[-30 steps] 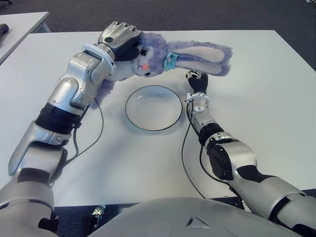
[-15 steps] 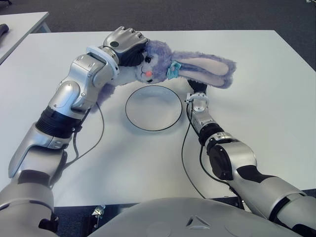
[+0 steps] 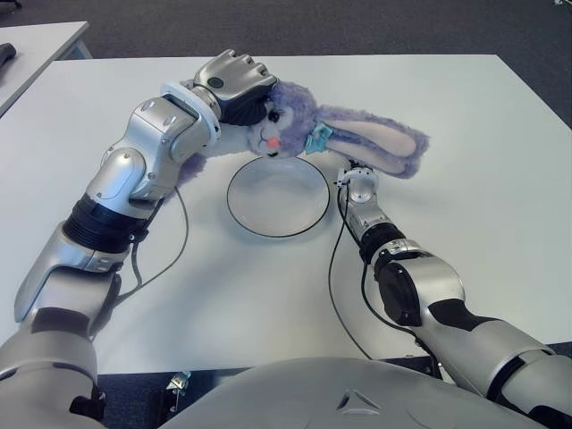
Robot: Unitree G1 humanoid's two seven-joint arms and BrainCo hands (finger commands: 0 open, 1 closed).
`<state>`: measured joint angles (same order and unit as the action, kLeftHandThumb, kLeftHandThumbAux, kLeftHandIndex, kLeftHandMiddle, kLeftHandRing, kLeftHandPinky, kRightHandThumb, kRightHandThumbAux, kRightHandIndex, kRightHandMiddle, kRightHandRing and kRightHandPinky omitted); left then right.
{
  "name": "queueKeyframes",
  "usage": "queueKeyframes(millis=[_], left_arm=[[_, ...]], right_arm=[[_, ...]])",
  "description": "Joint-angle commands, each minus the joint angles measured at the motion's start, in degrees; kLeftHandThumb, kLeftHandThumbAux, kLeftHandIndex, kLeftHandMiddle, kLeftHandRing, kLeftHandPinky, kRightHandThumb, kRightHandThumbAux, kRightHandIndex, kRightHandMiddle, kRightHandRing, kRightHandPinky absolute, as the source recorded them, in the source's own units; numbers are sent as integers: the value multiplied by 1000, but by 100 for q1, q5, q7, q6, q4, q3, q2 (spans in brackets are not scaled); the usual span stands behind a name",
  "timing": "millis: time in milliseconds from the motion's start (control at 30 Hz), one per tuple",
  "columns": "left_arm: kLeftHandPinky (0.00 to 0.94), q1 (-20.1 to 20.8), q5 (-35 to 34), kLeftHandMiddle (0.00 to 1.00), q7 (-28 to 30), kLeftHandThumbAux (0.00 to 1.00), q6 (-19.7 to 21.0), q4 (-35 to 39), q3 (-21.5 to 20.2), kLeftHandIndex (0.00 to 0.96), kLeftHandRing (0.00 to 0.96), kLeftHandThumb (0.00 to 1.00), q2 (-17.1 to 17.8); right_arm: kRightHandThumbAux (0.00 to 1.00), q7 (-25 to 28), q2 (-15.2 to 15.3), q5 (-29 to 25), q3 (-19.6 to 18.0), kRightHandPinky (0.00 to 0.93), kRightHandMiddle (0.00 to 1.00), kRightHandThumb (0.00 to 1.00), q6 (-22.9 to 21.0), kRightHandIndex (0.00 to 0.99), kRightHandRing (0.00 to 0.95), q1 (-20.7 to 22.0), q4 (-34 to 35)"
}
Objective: Put the doll into the plate.
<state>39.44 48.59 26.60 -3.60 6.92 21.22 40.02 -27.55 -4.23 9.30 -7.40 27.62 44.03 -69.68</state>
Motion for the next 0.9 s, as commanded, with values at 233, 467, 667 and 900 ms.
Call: queueKeyframes(millis=[233, 467, 667, 900], left_arm=[[818, -175, 18, 559, 161, 665, -239, 309, 24, 408, 795, 851, -85], [817, -193, 39, 563, 287, 665, -175, 344, 73, 411, 793, 851, -199], [808, -178, 14, 561, 288, 666, -225, 266, 104, 411, 791, 849, -283], [788, -179, 19, 554, 305, 666, -201, 158, 174, 406, 783, 849, -413]], right_arm=[[905, 33, -546, -58, -68, 215, 256, 527, -828, 243, 234, -1232, -873], [905, -20, -551, -55, -68, 216, 255, 521, -827, 243, 235, -1237, -871], [909, -40, -552, -64, -78, 222, 262, 525, -785, 247, 238, -1253, -867], [904, -44, -546, -30, -46, 219, 263, 537, -777, 243, 241, -1263, -868]])
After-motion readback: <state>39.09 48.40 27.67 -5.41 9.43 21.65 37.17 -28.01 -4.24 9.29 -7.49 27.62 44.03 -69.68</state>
